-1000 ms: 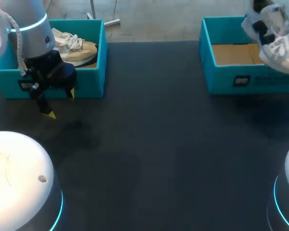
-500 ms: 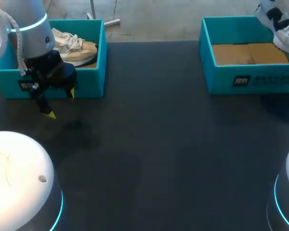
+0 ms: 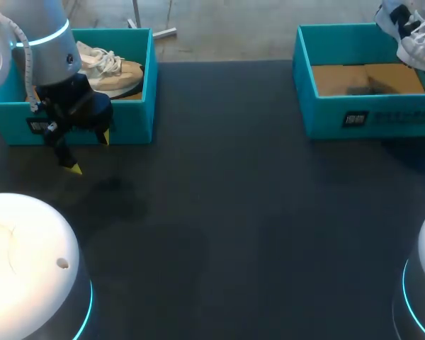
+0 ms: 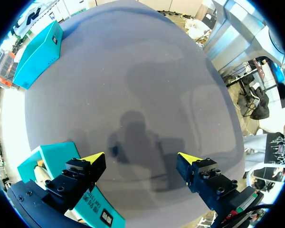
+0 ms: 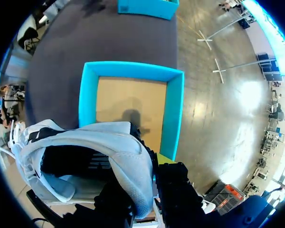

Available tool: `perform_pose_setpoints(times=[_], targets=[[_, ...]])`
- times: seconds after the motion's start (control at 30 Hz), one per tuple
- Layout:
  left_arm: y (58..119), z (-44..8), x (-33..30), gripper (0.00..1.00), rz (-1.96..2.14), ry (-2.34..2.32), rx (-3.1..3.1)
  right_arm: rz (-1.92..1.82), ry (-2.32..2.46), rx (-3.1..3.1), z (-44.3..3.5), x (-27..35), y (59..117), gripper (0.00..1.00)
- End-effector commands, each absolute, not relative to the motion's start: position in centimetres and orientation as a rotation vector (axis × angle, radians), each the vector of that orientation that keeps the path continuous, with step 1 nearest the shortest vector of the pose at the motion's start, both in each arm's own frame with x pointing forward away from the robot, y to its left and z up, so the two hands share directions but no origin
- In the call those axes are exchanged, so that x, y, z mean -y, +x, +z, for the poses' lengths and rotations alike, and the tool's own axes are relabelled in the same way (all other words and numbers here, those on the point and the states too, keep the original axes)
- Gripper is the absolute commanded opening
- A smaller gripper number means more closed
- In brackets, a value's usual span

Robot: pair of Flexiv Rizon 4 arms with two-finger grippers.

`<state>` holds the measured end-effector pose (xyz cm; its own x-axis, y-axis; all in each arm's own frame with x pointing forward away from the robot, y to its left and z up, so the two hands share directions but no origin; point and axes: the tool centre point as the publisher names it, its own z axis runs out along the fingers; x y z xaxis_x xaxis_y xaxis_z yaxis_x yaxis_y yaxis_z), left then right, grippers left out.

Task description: Take the shoe out of the shoebox, open the shoe tongue, remove and reinsert the insole, then place the shoe into the shoebox

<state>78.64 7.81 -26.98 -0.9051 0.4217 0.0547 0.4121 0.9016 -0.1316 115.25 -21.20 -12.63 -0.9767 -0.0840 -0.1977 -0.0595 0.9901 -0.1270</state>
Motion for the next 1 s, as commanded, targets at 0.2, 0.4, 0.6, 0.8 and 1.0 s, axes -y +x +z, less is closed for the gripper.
perform_pose_setpoints(times=[0.2,0.4,0.6,0.8,1.0], targets=[[78.5,-27.0,-7.9,1.00,0.176,-0.656,2.986,-0.170,-0.096,-2.930,-12.7,21.7,115.7,0.00],[78.5,-27.0,-7.9,1.00,0.176,-0.656,2.986,-0.076,-0.030,-2.929,-13.4,24.1,117.6,0.00],[78.5,-27.0,-7.9,1.00,0.176,-0.656,2.986,-0.135,0.266,-2.929,-13.5,25.3,117.4,0.00],[78.5,-27.0,-7.9,1.00,0.176,-0.656,2.986,-0.228,1.058,-2.828,-14.9,26.9,115.5,0.00],[78.5,-27.0,-7.9,1.00,0.176,-0.656,2.986,-0.202,1.505,-2.690,-15.9,27.7,112.8,0.00]])
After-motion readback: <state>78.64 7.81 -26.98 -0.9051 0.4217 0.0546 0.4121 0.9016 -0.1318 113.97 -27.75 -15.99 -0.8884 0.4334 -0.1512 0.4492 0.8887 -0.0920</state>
